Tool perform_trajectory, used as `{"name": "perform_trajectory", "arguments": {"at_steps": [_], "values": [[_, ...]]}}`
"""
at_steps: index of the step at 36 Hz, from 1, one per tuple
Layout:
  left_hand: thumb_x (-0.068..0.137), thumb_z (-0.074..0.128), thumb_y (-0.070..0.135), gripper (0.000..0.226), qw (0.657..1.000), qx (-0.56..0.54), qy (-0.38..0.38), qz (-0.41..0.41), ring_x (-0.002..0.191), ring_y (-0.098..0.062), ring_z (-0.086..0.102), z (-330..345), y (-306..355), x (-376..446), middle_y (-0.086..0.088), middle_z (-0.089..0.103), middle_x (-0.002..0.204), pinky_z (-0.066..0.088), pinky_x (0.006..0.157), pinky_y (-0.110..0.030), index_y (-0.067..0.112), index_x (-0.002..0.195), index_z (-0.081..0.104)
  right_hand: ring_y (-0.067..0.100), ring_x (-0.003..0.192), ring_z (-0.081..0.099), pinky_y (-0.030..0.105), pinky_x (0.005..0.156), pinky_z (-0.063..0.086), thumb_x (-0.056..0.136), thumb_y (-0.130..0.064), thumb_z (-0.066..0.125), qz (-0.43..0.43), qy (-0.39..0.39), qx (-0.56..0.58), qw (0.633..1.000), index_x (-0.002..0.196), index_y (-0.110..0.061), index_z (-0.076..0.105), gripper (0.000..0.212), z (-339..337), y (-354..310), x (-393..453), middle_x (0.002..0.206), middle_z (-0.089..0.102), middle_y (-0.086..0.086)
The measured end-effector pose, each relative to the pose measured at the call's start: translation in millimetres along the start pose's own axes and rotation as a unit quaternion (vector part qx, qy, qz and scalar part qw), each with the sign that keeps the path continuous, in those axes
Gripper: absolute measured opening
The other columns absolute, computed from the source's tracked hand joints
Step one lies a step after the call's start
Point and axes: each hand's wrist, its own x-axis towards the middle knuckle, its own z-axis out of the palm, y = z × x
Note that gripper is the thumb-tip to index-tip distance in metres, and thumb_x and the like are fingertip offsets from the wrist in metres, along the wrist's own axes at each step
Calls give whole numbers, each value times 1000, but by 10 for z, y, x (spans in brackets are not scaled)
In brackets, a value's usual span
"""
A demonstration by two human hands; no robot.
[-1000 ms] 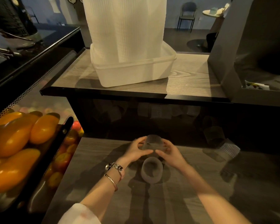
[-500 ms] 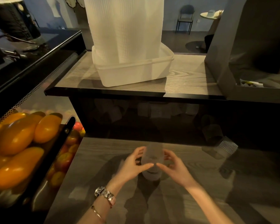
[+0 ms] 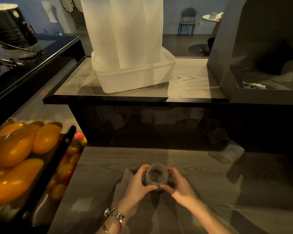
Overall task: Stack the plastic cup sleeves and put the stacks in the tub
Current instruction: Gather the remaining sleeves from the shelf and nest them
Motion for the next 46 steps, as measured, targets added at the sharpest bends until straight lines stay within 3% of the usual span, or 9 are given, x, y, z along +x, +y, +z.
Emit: {"name": "perform_trajectory", "arguments": {"at_steps": [5, 8, 13, 18, 24, 32, 38, 42, 46], "values": [[64, 83, 19, 77, 999, 35, -28, -5, 121, -2, 48, -30, 50, -16, 20, 50, 123, 42, 101, -22, 43, 120, 37, 12, 126, 44, 32, 104, 39, 74, -33, 76, 12, -9, -2, 1000, 132, -36, 31, 74, 13, 49, 21, 133, 48, -11], [62, 84, 31, 97, 997, 67, -46, -11, 130, -3, 36, -78, 96, 2, 15, 39, 139, 36, 109, -30, 35, 140, 27, 12, 131, 39, 34, 109, 35, 69, -29, 80, 10, 2, 11, 1000, 142, -32, 21, 93, -85, 121, 38, 140, 43, -9], [63, 83, 32, 86, 996, 75, -31, 34, 130, 2, 32, -73, 390, 124, 23, 36, 136, 30, 107, -22, 57, 123, 26, 14, 130, 40, 26, 107, 30, 70, -13, 80, -23, 109, 25, 993, 140, -12, 32, 85, -470, 278, 61, 139, 46, 4], [72, 76, 36, 77, 992, 67, -76, 70, 129, 3, 33, 289, 770, 323, 19, 38, 139, 30, 105, -21, 47, 132, 29, 17, 124, 44, 32, 103, 36, 71, -4, 77, -32, 227, 1, 973, 137, -6, 38, 76, -997, 402, 153, 136, 48, 11], [84, 67, 27, 65, 983, 0, -181, -6, 130, -9, 35, 944, 1093, 598, 0, 38, 143, 35, 100, -20, 21, 139, 32, 37, 126, 39, 49, 102, 35, 76, -11, 74, 52, 341, -125, 930, 130, -5, 45, 62, -1628, 568, 353, 131, 49, 20], [93, 55, 19, 56, 971, -8, -224, -78, 129, -21, 42, 1366, 1239, 772, -7, 40, 143, 40, 103, -30, 17, 142, 30, 40, 125, 36, 53, 102, 34, 78, -29, 72, 220, 246, -174, 928, 133, -7, 38, 68, -1959, 774, 474, 135, 38, 21], [95, 51, 18, 59, 969, 29, -234, -69, 130, -23, 40, 1419, 1255, 828, -9, 36, 146, 43, 87, -19, 20, 147, 23, 42, 116, 44, 51, 96, 44, 80, -39, 69, 207, 222, -56, 951, 131, -9, 38, 67, -1811, 770, 466, 134, 32, 20], [93, 53, 18, 67, 966, 59, -240, -70, 131, -26, 40, 1468, 1214, 787, -9, 31, 150, 37, 103, -31, 22, 149, 16, 34, 118, 49, 45, 94, 47, 83, -47, 62, 198, 163, 30, 966, 136, -13, 34, 69, -1557, 681, 442, 136, 41, 17], [90, 58, 21, 78, 971, 66, -219, -67, 133, -26, 37, 1443, 1130, 730, -6, 22, 153, 39, 102, -30, 35, 148, 7, 31, 120, 50, 43, 98, 44, 85, -52, 55, 174, 174, 85, 965, 136, -14, 36, 66, -1359, 612, 404, 135, 46, 15]]}}
